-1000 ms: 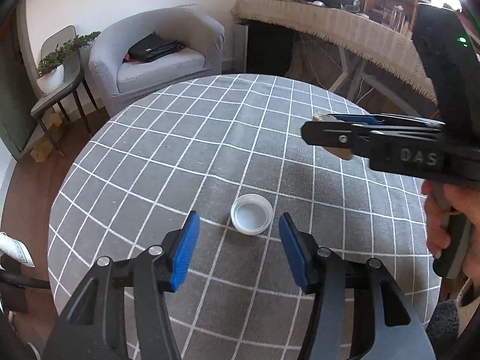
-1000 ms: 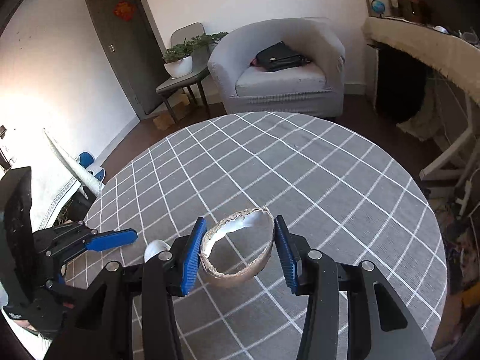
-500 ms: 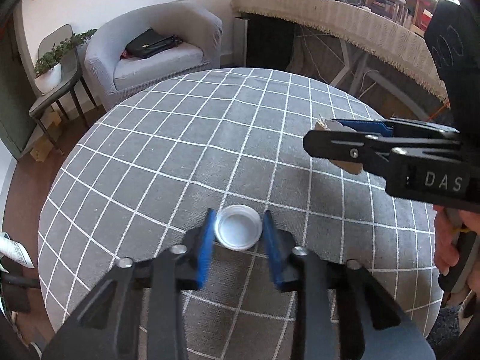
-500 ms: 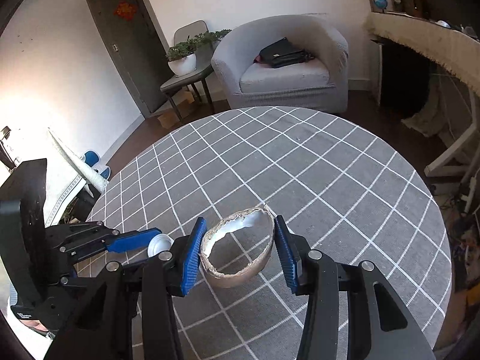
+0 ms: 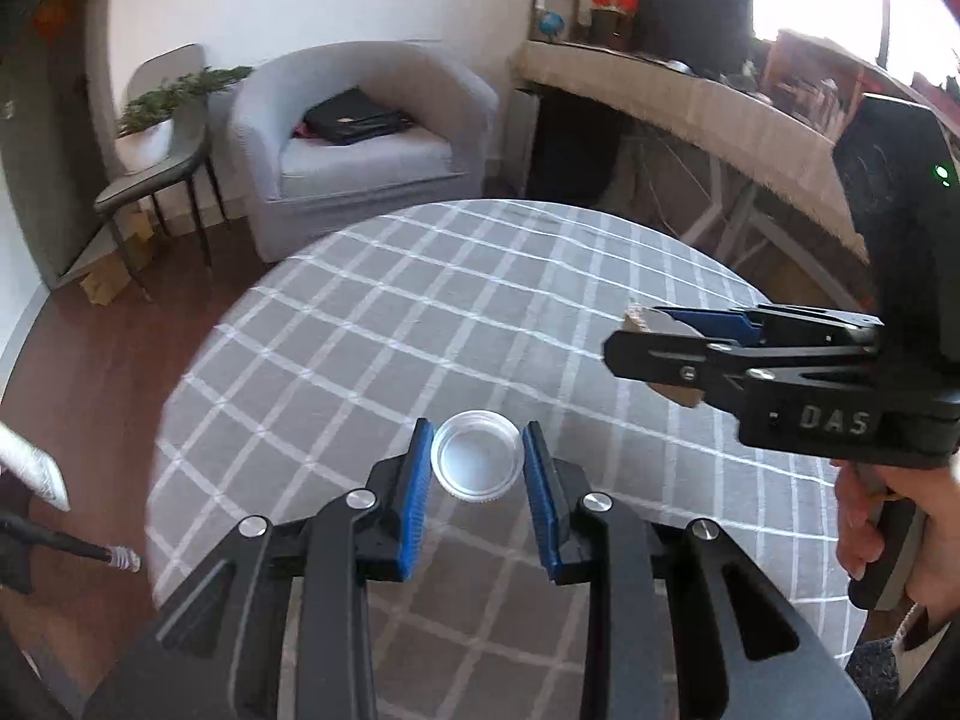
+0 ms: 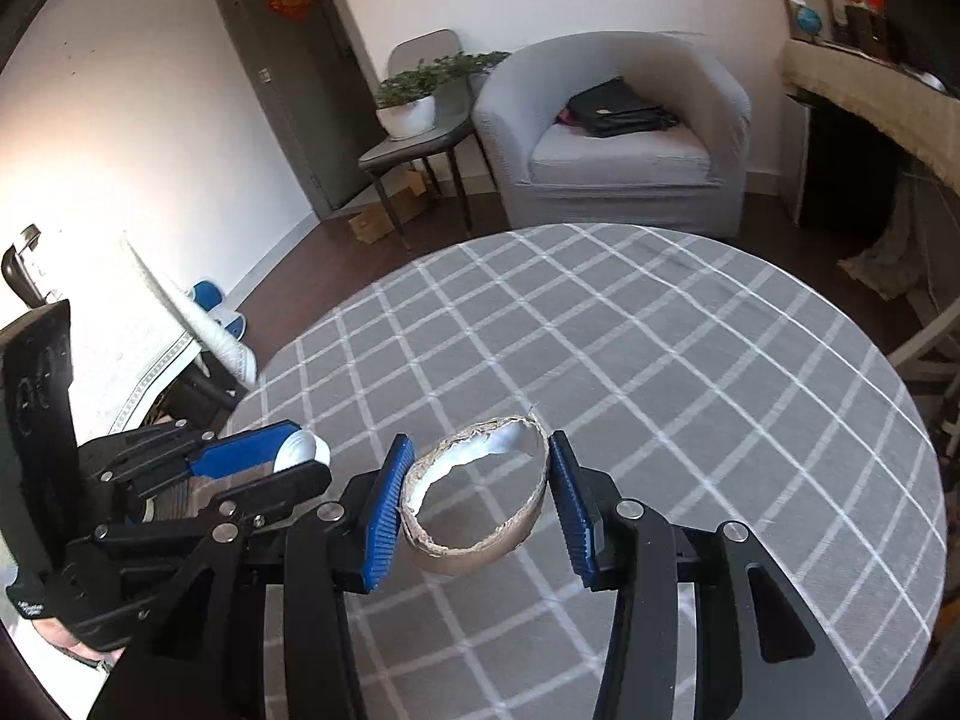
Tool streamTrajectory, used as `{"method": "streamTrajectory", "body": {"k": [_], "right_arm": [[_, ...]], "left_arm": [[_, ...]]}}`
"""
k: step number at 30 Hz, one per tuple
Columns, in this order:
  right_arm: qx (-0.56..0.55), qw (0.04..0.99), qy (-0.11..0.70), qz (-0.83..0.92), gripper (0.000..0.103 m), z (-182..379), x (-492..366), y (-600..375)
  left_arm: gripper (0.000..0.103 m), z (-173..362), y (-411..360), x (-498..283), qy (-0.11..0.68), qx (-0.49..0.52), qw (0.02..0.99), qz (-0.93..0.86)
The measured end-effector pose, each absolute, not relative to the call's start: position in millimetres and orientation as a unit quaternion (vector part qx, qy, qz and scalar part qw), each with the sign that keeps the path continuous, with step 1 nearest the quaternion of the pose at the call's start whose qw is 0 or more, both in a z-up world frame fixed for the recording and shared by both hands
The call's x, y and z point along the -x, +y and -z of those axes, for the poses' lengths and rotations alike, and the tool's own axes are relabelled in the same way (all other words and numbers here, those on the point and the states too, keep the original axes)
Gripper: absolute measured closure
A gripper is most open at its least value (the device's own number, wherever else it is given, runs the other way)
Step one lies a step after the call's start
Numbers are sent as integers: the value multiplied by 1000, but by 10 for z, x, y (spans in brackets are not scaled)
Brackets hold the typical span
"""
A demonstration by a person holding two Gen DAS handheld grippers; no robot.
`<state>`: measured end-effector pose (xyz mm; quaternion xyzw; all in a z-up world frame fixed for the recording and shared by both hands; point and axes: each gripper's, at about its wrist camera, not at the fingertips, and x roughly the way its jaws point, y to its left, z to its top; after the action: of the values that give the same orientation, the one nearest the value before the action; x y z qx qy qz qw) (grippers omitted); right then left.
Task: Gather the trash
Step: 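Carry the white cup with the left gripper while the right carries the ring to the bin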
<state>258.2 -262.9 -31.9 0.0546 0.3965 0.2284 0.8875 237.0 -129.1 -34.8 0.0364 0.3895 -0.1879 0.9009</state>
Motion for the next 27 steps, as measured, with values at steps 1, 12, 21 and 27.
{"method": "streamTrajectory", "body": {"k": [1, 12, 21, 27], "right_arm": [[-53, 887, 396, -234, 57, 307, -2578, -2563], [-15, 865, 401, -301, 57, 274, -2499, -1558], [31, 841, 407, -356, 57, 337, -2288, -709], [50, 822, 413, -389, 57, 353, -2097, -233]], "left_arm": [[71, 347, -1191, -2373, 390, -30, 902, 182], [70, 325, -130, -2177, 387, 4, 915, 109], [70, 459, 748, -1899, 406, 28, 912, 44], [70, 737, 1039, -1673, 450, 47, 891, 46]]}}
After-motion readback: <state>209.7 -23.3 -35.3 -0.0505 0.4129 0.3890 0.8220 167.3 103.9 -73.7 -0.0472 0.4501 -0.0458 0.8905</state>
